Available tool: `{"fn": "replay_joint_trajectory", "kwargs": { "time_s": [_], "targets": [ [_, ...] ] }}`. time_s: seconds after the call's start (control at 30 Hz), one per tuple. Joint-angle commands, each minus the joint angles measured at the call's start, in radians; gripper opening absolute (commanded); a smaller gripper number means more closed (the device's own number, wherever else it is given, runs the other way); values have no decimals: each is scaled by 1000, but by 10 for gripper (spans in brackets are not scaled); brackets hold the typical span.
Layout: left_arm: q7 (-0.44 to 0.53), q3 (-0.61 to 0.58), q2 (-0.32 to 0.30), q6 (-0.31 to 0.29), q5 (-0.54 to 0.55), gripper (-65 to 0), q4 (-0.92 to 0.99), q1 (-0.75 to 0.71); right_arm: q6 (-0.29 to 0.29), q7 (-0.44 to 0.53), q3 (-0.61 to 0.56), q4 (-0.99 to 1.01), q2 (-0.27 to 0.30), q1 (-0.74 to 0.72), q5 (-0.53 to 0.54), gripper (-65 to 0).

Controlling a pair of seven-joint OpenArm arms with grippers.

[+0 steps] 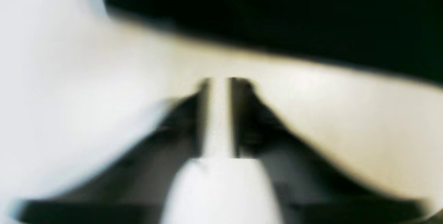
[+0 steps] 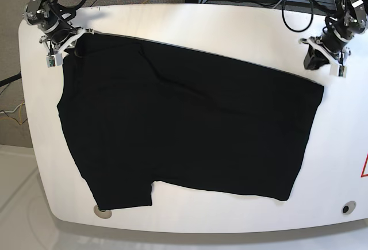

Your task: Fold the T-shirt properly

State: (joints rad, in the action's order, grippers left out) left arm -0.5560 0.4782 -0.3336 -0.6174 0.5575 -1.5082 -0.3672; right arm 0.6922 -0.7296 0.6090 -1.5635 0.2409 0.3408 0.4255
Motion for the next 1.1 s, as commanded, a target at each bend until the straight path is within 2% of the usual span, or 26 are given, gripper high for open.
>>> {"fn": "replay_joint_trajectory", "kwargs": {
  "time_s": [0.0, 0.03, 0.07, 0.13, 0.6, 0.77, 0.87, 1.07],
  "targets": [
    [4, 14, -18, 0, 12, -402, -12, 21, 2, -1, 5, -15, 10, -3, -4, -650],
    [-3, 16, -18, -1, 12, -362, -10, 30, 3, -2, 4, -15, 10, -4, -3, -650],
    [-11, -11, 15, 0, 5, -405, -1, 24, 2, -6, -22, -18, -33, -16, 11, -613],
    [-11, -14, 15, 0, 5, -405, -1, 40, 2, -6, -21, -18, -44, -27, 22, -613],
    [-11, -26, 14, 0, 3, -405, -2, 52, 2, -6, -22, -18, -51, -44, 46, -613],
    [-11, 12, 12, 1, 0, -401, -47, 50, 2, -6, -22, -12, -51, -45, 42, -613],
    [-14, 64, 14, 4, 0, -368, -99, 32, 2, -6, -22, -12, -50, -45, 42, -613],
    [-75, 188, 44, 6, -3, -213, -190, 30, 2, -6, -22, -12, -48, -45, 42, -613]
  ]
}}
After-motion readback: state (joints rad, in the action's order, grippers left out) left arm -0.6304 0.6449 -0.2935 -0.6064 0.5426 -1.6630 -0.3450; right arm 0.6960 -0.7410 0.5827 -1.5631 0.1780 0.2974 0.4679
